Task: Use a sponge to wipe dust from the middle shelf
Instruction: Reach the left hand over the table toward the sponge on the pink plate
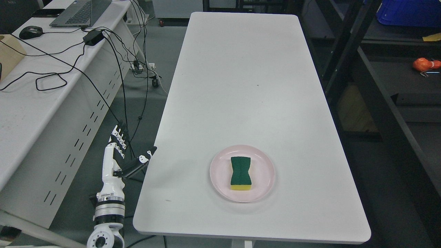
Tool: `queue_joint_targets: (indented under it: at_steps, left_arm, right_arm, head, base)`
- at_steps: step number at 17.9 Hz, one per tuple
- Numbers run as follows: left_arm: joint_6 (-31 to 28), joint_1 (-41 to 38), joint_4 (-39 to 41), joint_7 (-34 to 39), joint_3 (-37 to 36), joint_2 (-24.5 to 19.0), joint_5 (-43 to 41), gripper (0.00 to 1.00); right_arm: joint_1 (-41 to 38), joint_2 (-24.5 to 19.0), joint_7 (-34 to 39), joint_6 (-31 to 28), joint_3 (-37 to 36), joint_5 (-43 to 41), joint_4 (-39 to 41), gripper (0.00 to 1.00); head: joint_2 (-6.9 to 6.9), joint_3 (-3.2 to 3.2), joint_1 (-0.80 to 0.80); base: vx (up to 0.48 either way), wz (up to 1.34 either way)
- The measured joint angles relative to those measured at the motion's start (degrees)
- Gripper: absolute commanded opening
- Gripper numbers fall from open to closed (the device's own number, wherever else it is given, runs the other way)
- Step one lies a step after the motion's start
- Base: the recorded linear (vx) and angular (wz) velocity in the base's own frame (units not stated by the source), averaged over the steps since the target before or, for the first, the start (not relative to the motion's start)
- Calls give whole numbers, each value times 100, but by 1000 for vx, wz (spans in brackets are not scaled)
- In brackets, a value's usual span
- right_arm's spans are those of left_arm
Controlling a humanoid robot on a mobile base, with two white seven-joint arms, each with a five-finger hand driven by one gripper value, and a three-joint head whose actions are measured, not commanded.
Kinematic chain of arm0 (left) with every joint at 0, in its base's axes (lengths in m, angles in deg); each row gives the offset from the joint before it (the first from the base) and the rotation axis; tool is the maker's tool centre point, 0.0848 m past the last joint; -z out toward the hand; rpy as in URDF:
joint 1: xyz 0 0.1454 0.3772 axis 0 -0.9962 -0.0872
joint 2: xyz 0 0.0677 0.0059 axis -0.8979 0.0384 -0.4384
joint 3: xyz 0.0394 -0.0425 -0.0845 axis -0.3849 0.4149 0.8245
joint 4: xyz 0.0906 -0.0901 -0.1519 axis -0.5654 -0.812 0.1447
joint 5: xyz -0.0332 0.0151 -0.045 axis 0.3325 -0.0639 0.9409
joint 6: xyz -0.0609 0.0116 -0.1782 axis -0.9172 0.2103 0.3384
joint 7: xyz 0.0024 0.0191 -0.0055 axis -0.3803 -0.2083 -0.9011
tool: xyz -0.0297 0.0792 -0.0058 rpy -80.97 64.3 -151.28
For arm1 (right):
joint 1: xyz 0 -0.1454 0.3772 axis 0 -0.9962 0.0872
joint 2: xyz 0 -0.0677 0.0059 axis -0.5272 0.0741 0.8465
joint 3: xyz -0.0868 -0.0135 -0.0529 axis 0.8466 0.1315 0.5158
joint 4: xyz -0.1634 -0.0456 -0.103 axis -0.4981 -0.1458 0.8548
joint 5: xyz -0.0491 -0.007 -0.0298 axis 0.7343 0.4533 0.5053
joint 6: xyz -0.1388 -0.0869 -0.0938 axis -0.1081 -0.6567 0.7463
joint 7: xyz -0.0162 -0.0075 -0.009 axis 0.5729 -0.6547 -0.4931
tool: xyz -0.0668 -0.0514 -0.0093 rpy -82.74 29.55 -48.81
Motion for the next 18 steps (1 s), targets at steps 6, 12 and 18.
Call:
queue_joint_targets:
  at_steps: [6, 12, 18]
  left_arm:
    - [342, 17, 0, -167, 0, 12, 0, 99]
    - [1004, 190, -80, -1325, -2, -286, -38, 97]
    - [1360, 882, -375, -2489, -39, -1002, -1216, 97]
  right_arm:
    - [0, 0, 0, 0, 0, 0, 0, 100]
    - [1, 0, 0, 0, 0, 0, 0, 100]
    - [0, 0, 0, 0, 0, 0, 0, 100]
  head:
    - [0, 0, 0]
    - [0, 0, 0]
    - [0, 0, 0]
  base:
    - [18, -20]
    - [0, 0]
    - [0, 5]
